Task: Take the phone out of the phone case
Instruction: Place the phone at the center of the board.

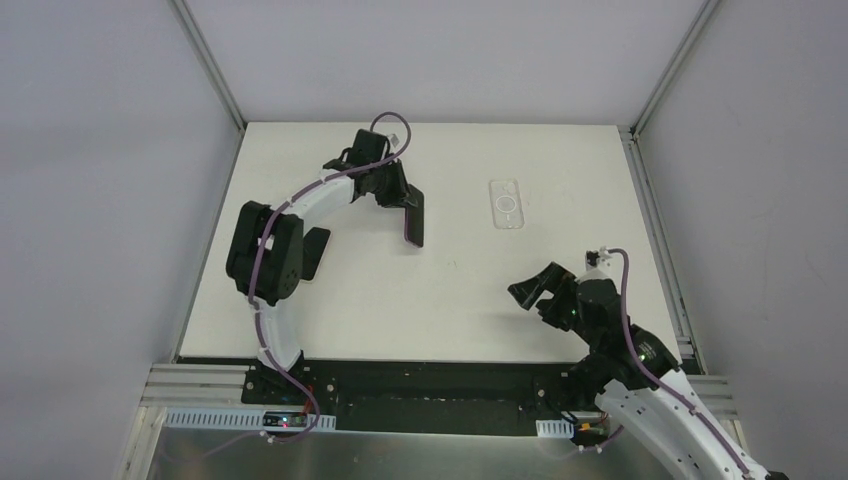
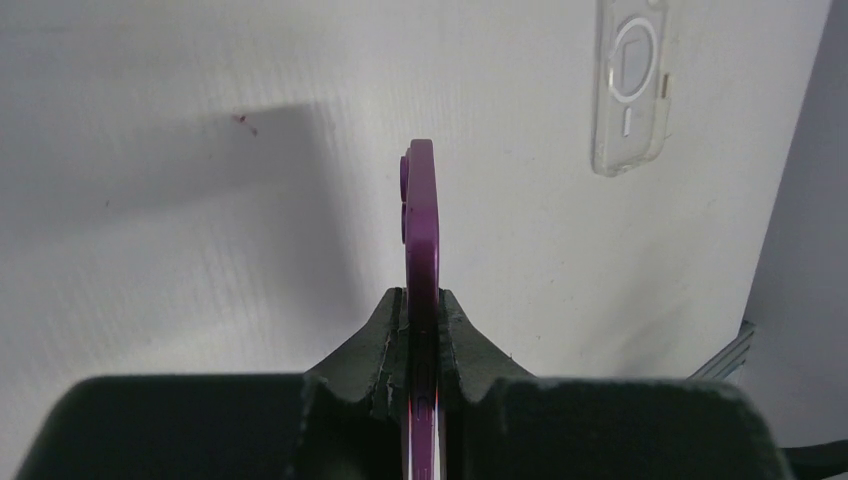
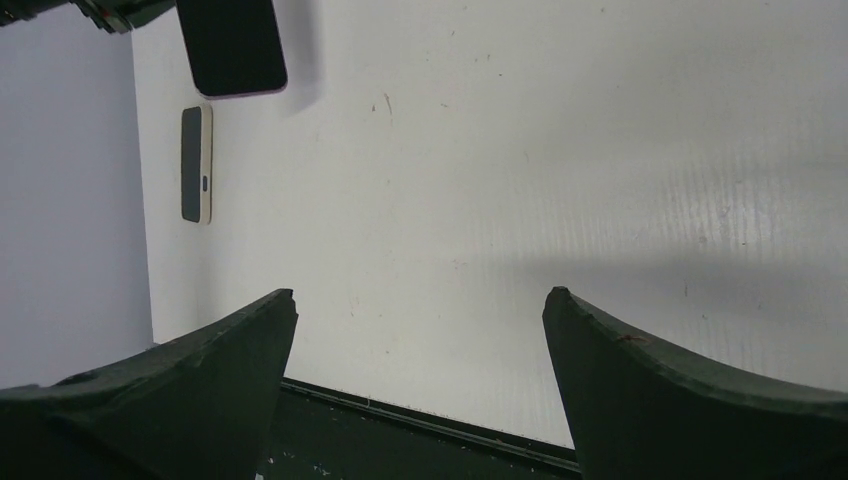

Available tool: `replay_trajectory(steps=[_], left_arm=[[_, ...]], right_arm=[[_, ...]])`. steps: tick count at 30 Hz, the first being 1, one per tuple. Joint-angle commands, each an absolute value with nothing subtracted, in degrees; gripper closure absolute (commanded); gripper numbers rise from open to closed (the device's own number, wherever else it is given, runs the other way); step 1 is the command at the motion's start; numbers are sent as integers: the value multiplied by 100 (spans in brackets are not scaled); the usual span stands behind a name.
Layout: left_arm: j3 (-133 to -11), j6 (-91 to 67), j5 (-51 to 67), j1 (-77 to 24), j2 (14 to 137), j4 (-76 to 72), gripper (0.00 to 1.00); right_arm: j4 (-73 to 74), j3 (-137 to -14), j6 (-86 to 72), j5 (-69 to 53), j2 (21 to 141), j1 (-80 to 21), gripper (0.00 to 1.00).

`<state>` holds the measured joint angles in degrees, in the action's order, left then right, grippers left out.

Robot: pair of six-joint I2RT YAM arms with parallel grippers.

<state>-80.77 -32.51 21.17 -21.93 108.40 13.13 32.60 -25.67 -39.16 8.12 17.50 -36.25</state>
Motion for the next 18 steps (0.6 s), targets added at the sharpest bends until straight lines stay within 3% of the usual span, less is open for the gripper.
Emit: replay_trajectory(steps=[1,18], left_arm=[[-8775,-3367,3069,-2013,11136,754,100],[-9263,-3790,3187,-1833,12026,510,100]], right_arm=[[2764,-2537,-3706,534,2130,-3640,3],[2389,-2469,-3780,437,2571,-3641,3]])
